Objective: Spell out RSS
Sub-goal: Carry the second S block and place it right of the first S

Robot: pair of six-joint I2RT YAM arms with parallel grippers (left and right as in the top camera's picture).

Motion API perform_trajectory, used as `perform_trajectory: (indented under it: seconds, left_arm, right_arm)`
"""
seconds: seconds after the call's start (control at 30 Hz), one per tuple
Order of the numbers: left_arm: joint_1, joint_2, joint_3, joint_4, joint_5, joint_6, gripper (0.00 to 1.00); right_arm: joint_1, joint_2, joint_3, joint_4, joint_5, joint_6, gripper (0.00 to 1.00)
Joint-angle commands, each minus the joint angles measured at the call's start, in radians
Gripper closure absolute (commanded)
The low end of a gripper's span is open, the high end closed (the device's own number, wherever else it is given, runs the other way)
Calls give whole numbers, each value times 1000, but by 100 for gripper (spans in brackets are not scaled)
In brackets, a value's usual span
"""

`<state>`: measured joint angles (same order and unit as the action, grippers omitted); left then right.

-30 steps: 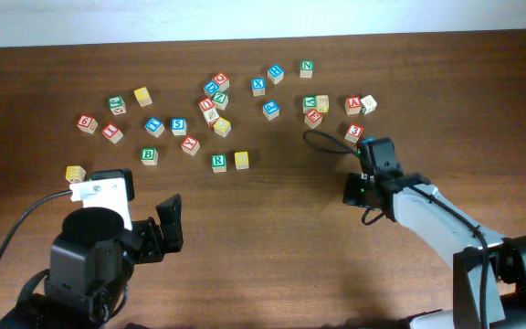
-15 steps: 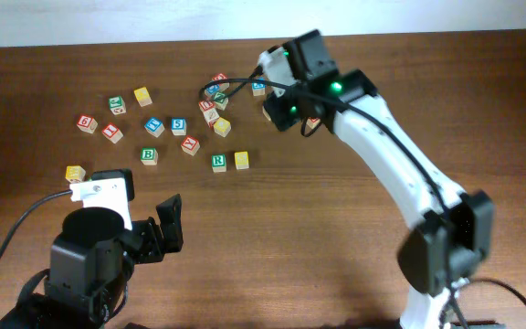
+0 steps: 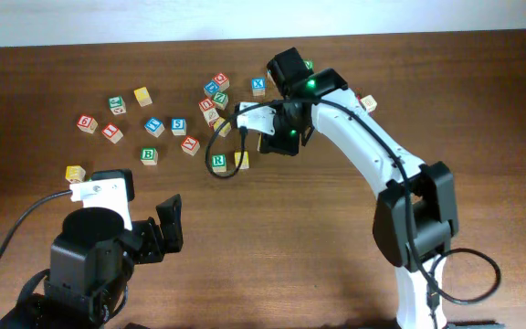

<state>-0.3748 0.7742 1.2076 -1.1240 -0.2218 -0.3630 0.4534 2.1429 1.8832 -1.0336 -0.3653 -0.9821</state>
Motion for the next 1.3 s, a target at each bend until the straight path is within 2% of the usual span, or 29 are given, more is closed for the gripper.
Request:
perform_trajectory:
  seconds: [0.0, 0.23, 0.43, 0.67, 1.13, 1.17, 1.23, 1.27]
  left_arm:
    - [-3, -4, 1, 0, -11, -10, 1]
    - [-3, -4, 1, 0, -11, -10, 1]
    - [-3, -4, 1, 0, -11, -10, 1]
    - [-3, -4, 1, 0, -11, -10, 1]
    - [-3, -4, 1, 0, -11, -10, 1]
    - [-3, -4, 1, 0, -11, -10, 1]
    - [-3, -4, 1, 0, -11, -10, 1]
    - [-3, -4, 1, 0, -11, -10, 1]
  right_arm:
    - [3, 58, 23, 2, -16, -132, 96]
    - [3, 88, 23, 31, 12, -268, 96]
    - [3, 140, 23, 45, 66, -267, 96]
    - [6, 166, 23, 63, -6, -267, 96]
    - [14, 219, 23, 126, -24, -225, 94]
    - [14, 219, 23, 133, -24, -206, 83]
    - [17, 219, 23, 132, -24, -206, 70]
    - [18, 219, 23, 129, -24, -206, 67]
